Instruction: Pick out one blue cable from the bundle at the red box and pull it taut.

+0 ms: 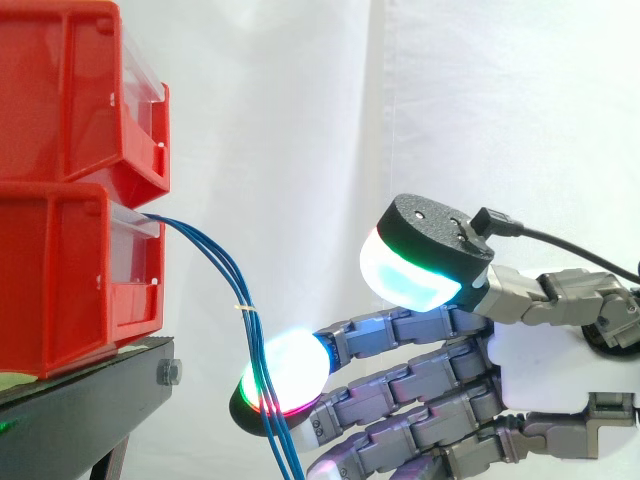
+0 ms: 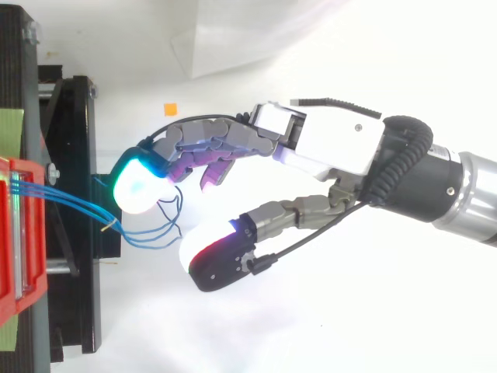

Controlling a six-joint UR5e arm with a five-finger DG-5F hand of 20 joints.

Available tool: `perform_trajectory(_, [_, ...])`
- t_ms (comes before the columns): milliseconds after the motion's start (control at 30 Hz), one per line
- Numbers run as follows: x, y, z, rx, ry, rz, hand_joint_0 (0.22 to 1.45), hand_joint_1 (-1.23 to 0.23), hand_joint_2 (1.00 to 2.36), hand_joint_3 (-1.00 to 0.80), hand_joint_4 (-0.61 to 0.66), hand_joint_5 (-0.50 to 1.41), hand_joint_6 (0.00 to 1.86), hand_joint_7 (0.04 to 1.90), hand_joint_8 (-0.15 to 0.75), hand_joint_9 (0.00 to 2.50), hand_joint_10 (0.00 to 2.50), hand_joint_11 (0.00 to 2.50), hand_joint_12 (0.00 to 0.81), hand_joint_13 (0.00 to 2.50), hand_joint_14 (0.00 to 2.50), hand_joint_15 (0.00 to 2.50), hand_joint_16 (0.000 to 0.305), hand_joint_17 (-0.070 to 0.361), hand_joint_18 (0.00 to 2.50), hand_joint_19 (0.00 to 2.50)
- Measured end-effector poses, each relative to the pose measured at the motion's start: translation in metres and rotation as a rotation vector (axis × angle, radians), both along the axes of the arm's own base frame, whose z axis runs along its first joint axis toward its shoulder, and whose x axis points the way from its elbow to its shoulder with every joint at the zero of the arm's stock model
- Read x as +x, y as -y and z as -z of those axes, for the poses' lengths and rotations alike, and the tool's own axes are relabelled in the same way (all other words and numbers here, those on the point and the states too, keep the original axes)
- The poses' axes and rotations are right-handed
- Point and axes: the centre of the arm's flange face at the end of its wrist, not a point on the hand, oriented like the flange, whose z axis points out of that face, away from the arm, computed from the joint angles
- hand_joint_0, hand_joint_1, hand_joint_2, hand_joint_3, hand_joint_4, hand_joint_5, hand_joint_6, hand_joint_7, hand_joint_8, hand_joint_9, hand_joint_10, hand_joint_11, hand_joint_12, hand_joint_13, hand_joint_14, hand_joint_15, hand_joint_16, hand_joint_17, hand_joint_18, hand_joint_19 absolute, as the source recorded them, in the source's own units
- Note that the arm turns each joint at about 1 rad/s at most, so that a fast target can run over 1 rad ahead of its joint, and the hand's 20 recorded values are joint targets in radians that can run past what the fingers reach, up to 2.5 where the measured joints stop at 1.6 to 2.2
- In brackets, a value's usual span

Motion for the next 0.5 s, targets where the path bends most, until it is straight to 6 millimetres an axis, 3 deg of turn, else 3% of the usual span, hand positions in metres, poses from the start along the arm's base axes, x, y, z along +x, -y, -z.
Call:
perform_trajectory(300, [0.027,0.000,0.016,0.020,0.008,-0.017,0.49,-0.63,1.00,-0.50,0.18,-0.24,0.50,0.83,0.253,0.34,0.02,0.54,0.322,0.51,0.02,0.50,0.041,0.091,0.49,0.80])
perform_trajectory(500, [0.033,-0.004,0.019,0.034,0.011,-0.036,0.50,-0.63,1.00,-0.50,0.18,-0.24,0.50,0.83,0.250,0.34,0.02,0.55,0.321,0.51,0.02,0.51,0.041,0.093,0.48,0.81])
